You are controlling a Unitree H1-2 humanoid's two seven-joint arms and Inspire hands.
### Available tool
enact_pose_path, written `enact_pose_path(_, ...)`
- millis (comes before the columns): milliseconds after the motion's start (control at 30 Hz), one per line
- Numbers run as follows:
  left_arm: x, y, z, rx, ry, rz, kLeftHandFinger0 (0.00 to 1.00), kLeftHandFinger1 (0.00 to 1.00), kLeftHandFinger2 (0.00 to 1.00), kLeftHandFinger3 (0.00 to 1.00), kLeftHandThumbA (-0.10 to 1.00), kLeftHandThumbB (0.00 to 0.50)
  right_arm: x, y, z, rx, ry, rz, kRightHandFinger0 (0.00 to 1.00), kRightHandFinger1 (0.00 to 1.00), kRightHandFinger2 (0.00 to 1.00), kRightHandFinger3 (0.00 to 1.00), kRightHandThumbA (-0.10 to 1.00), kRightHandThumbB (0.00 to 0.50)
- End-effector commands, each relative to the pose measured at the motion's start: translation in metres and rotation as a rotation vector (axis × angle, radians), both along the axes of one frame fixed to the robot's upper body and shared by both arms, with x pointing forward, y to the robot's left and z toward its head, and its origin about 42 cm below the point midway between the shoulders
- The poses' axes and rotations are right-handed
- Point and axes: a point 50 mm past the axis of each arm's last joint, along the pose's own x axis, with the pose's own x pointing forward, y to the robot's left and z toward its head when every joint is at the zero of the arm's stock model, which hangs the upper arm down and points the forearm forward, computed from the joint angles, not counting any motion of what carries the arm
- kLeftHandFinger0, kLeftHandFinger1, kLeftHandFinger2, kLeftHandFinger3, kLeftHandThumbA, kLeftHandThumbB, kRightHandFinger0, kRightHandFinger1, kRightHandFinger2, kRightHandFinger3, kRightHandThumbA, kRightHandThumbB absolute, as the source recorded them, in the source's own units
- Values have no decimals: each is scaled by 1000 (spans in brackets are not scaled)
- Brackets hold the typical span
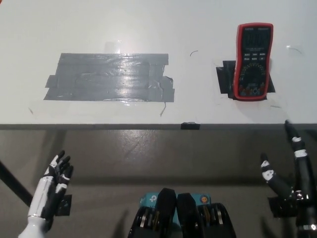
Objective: The robot first picks the multimeter with right hand and then unfolds the black stand on the back of it using left hand
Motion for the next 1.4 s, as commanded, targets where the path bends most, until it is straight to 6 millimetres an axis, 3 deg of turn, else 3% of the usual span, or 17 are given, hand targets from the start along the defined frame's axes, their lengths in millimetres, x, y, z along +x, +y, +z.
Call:
enact_pose_path(0, -10, -23, 17, -19, -90, -71, 1000, 1000, 1000, 1000, 840, 93, -20, 0, 71, -62, -383, -121, 1000, 1000, 1000, 1000, 565, 201)
enact_pose_path(67, -23, -45, 14, -43, -106, -87, 1000, 1000, 1000, 1000, 842, 123, -21, -5, 115, -131, -461, -158, 1000, 1000, 1000, 1000, 717, 260)
enact_pose_path(200, -25, -47, 14, -43, -104, -87, 1000, 1000, 1000, 1000, 844, 126, -23, -5, 116, -136, -457, -164, 1000, 1000, 1000, 1000, 721, 262)
enact_pose_path(233, -44, -64, 9, -72, -117, -86, 1000, 1000, 1000, 1000, 869, 146, -8, -5, 145, -131, -425, -169, 1000, 1000, 1000, 1000, 726, 310)
enact_pose_path(267, -50, -69, 7, -79, -118, -85, 1000, 1000, 1000, 1000, 890, 149, 0, -5, 154, -127, -415, -169, 1000, 1000, 1000, 1000, 714, 320)
enact_pose_path(367, -58, -72, 5, -81, -113, -81, 1000, 1000, 1000, 1000, 899, 151, 3, -3, 158, -124, -394, -171, 1000, 1000, 1000, 1000, 718, 324)
enact_pose_path(400, -57, -73, 5, -81, -117, -82, 1000, 1000, 1000, 1000, 909, 147, 6, -3, 161, -123, -394, -171, 1000, 1000, 1000, 1000, 711, 302)
enact_pose_path(433, -72, -77, -3, -62, -107, -79, 1000, 1000, 1000, 1000, 942, 149, 32, 4, 174, -64, -307, -137, 1000, 1000, 1000, 1000, 722, 351)
enact_pose_path(500, -79, -77, -9, -49, -87, -82, 1000, 1000, 1000, 1000, 932, 160, 54, 7, 183, -27, -268, -124, 1000, 1000, 1000, 1000, 745, 372)
enact_pose_path(567, -82, -75, -11, -29, -81, -83, 1000, 1000, 1000, 1000, 927, 152, 68, 9, 188, -17, -264, -135, 1000, 1000, 1000, 1000, 744, 381)
enact_pose_path(633, -82, -75, -11, -28, -82, -83, 1000, 1000, 1000, 1000, 926, 153, 68, 9, 188, -16, -259, -136, 1000, 1000, 1000, 1000, 747, 385)
enact_pose_path(667, -84, -72, -14, -7, -76, -82, 1000, 1000, 1000, 1000, 937, 147, 85, 12, 194, -7, -242, -137, 1000, 1000, 1000, 1000, 752, 414)
enact_pose_path(700, -89, -65, -19, 26, -65, -81, 1000, 1000, 1000, 1000, 930, 136, 119, 18, 207, 6, -187, -134, 1000, 1000, 1000, 1000, 779, 434)
enact_pose_path(767, -90, -62, -21, 34, -65, -79, 1000, 1000, 1000, 1000, 921, 131, 139, 24, 217, -50, -132, -164, 1000, 1000, 1000, 1000, 867, 429)
enact_pose_path(867, -89, -61, -25, 48, -55, -74, 1000, 1000, 1000, 1000, 886, 122, 167, 34, 231, -46, -75, -162, 1000, 1000, 1000, 1000, 836, 445)
enact_pose_path(1100, -87, -58, -26, 58, -57, -81, 1000, 1000, 1000, 1000, 787, 98, 222, 48, 253, -113, 52, -211, 1000, 1000, 1000, 1000, 898, 481)
enact_pose_path(1367, -82, -53, -26, 89, -61, -87, 1000, 1000, 1000, 1000, 777, 119, 253, 66, 262, -128, 127, -231, 1000, 1000, 1000, 1000, 931, 470)
